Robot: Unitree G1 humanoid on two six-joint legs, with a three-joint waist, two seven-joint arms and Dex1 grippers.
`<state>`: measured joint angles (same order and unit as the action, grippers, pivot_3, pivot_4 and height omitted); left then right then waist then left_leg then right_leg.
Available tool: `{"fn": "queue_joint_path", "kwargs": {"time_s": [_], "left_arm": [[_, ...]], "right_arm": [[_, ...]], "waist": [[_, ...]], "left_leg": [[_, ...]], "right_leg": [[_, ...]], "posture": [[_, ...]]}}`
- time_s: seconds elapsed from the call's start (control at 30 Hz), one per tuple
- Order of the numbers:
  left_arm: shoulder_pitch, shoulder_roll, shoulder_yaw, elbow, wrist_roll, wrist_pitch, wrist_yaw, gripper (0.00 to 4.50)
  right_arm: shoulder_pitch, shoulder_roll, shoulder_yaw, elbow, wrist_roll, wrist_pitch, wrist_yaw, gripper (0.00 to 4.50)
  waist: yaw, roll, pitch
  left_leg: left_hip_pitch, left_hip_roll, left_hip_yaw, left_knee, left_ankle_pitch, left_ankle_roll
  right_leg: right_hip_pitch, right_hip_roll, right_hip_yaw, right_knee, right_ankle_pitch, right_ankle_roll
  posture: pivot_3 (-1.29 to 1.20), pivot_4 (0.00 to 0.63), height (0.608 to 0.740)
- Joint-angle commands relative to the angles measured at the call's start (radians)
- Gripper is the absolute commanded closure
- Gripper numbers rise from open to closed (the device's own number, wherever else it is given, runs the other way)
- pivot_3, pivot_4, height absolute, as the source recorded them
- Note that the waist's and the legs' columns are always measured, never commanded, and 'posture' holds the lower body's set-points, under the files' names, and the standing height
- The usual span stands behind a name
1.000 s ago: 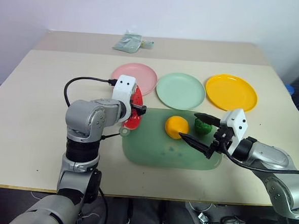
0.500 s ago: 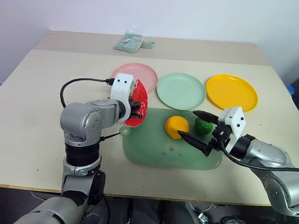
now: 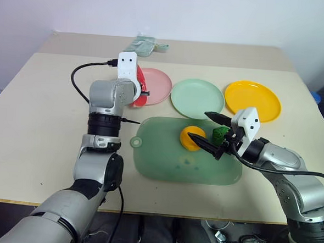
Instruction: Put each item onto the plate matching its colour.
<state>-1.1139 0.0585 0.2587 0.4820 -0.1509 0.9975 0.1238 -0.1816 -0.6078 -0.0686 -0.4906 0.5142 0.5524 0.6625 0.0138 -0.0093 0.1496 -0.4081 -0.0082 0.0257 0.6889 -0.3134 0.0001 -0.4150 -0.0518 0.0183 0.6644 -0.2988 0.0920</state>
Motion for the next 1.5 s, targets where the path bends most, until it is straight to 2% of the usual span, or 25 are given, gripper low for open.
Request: {"fn": "queue_joint_path", "kwargs": {"time_s": [0.03, 0.2, 0.33, 0.47, 0.57, 0.7, 0.83, 0.97, 1.2, 1.47, 1.5], "left_arm": [[-0.046, 0.007, 0.034, 0.035, -0.048, -0.112, -0.045, 2.61], [-0.042, 0.039, 0.049, 0.000, -0.073, -0.161, -0.055, 0.22], [0.050, 0.099, 0.032, -0.167, -0.115, -0.139, -0.145, 0.22], [0.192, 0.170, -0.017, -0.335, -0.142, -0.135, -0.262, 0.22], [0.353, 0.277, -0.093, -0.491, -0.138, -0.227, -0.426, 0.22], [0.593, 0.399, -0.140, -0.702, -0.230, -0.314, -0.698, 0.10], [0.761, 0.485, -0.222, -0.770, -0.183, -0.399, -0.793, 0.10], [0.850, 0.474, -0.258, -0.808, -0.209, -0.427, -0.822, 0.10], [0.880, 0.436, -0.289, -0.838, -0.233, -0.431, -0.833, 0.10], [0.885, 0.436, -0.288, -0.848, -0.241, -0.447, -0.851, 0.10], [0.887, 0.436, -0.286, -0.848, -0.242, -0.448, -0.851, 0.04]], "right_arm": [[0.018, 0.000, -0.028, -0.045, -0.002, -0.016, -0.017, 0.00], [0.051, -0.014, -0.057, -0.063, -0.006, -0.014, -0.038, 0.00], [0.066, -0.037, -0.099, -0.059, 0.004, 0.000, -0.040, 0.00], [0.081, -0.057, -0.087, -0.071, 0.012, 0.020, -0.027, 0.00], [0.072, -0.048, -0.073, -0.066, 0.022, 0.041, -0.033, 0.00], [0.055, -0.048, -0.031, -0.032, -0.006, 0.077, -0.046, 0.00], [0.026, -0.033, 0.021, -0.006, -0.061, 0.056, -0.061, 0.00], [-0.005, -0.018, 0.064, 0.031, -0.111, 0.029, -0.068, 0.00], [-0.034, -0.017, 0.117, 0.071, -0.158, 0.040, -0.055, 0.00], [-0.059, 0.015, 0.167, 0.115, -0.180, 0.100, -0.063, 0.00], [-0.061, 0.020, 0.167, 0.117, -0.180, 0.107, -0.067, 0.26]], "waist": [[-0.001, 0.000, 0.000], [-0.002, 0.000, 0.000], [-0.002, 0.000, 0.000], [-0.004, 0.001, -0.001], [-0.004, 0.001, -0.001], [-0.005, 0.001, -0.001], [-0.002, 0.001, -0.001], [-0.002, 0.001, -0.001], [-0.005, 0.001, -0.001], [-0.004, 0.001, -0.001], [-0.004, 0.001, -0.001]], "left_leg": [[0.000, 0.000, 0.000, 0.000, 0.000, 0.000], [0.000, 0.000, 0.001, 0.000, 0.000, 0.000], [0.000, 0.000, 0.001, 0.000, 0.000, -0.001], [0.001, 0.000, 0.001, 0.000, 0.000, -0.001], [0.001, 0.000, 0.001, 0.000, 0.001, -0.001], [0.001, 0.001, 0.001, 0.000, 0.000, -0.001], [0.002, 0.001, 0.001, 0.001, 0.000, -0.001], [0.003, 0.001, 0.001, 0.001, 0.000, 0.000], [0.002, 0.001, 0.000, 0.001, -0.002, 0.003], [0.003, 0.001, 0.000, 0.001, -0.002, 0.003], [0.003, 0.001, 0.000, 0.001, -0.002, 0.003]], "right_leg": [[0.000, 0.000, 0.000, 0.000, 0.000, 0.000], [-0.001, 0.000, 0.001, 0.000, 0.000, 0.000], [-0.002, 0.000, 0.001, 0.001, 0.000, 0.000], [-0.001, 0.000, 0.002, 0.001, 0.000, 0.000], [-0.001, 0.000, 0.002, 0.001, 0.000, 0.000], [-0.002, 0.000, 0.002, 0.001, 0.000, 0.000], [0.001, -0.002, 0.001, 0.000, 0.000, -0.001], [0.002, -0.002, 0.001, 0.000, 0.000, -0.001], [0.002, -0.002, 0.001, 0.000, 0.000, -0.001], [0.002, -0.001, 0.001, 0.000, 0.000, -0.001], [0.002, -0.001, 0.001, 0.000, 0.000, -0.001]], "posture": [[0.00, 0.150, 0.740], [0.00, 0.150, 0.740], [0.00, 0.150, 0.740], [0.00, 0.150, 0.740], [0.00, 0.150, 0.740], [0.00, 0.150, 0.740], [0.00, 0.150, 0.740], [0.00, 0.150, 0.740], [0.00, 0.150, 0.740], [0.00, 0.150, 0.740], [0.00, 0.150, 0.740]]}}
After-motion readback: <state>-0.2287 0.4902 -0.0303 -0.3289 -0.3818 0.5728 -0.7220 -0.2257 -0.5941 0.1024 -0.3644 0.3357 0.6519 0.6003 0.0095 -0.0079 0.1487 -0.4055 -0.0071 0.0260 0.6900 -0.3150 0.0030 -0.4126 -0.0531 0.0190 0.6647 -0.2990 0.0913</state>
